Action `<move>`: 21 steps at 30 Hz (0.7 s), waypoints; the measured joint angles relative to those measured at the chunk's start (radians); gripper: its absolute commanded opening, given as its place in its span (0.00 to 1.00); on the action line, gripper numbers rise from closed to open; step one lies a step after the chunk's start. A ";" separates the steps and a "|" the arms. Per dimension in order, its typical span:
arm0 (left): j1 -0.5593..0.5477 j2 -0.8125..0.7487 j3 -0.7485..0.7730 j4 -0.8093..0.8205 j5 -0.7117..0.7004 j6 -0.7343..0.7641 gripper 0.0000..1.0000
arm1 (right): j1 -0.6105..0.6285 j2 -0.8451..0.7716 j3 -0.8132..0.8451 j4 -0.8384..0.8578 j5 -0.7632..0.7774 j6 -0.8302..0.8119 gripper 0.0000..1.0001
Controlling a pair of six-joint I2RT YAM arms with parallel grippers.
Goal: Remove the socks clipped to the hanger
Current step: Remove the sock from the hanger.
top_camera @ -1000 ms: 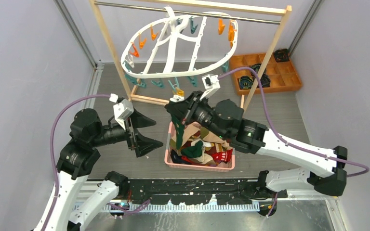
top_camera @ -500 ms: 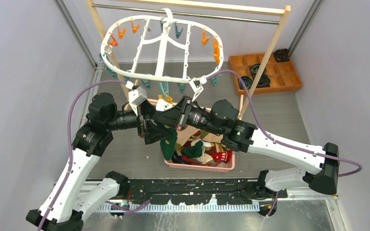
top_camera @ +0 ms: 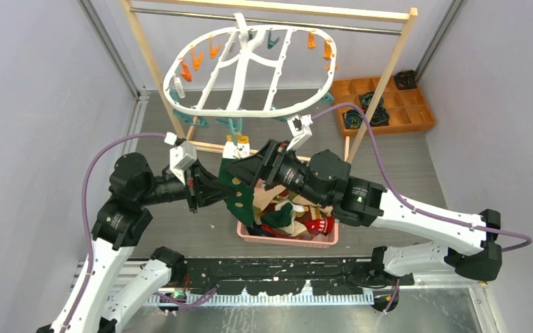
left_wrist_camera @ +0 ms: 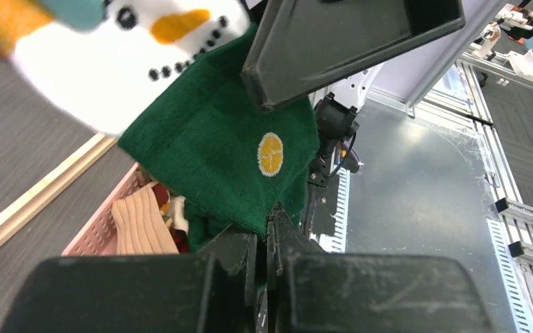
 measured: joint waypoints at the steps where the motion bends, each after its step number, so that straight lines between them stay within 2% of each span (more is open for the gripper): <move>1: 0.000 -0.008 -0.002 0.001 -0.005 -0.002 0.00 | 0.026 -0.001 0.022 -0.045 0.066 -0.024 0.80; 5: -0.001 -0.021 -0.002 0.008 -0.006 -0.002 0.00 | 0.134 0.007 0.113 -0.164 0.283 -0.135 0.82; 9: -0.004 -0.004 -0.002 0.008 -0.010 0.000 0.00 | 0.158 0.024 0.164 -0.172 0.383 -0.222 0.82; 18: -0.018 -0.004 -0.002 0.007 -0.016 0.012 0.00 | 0.151 0.156 0.276 -0.165 0.417 -0.289 0.82; 21: -0.022 -0.010 -0.002 0.007 -0.016 0.025 0.00 | 0.137 0.192 0.294 -0.165 0.404 -0.297 0.79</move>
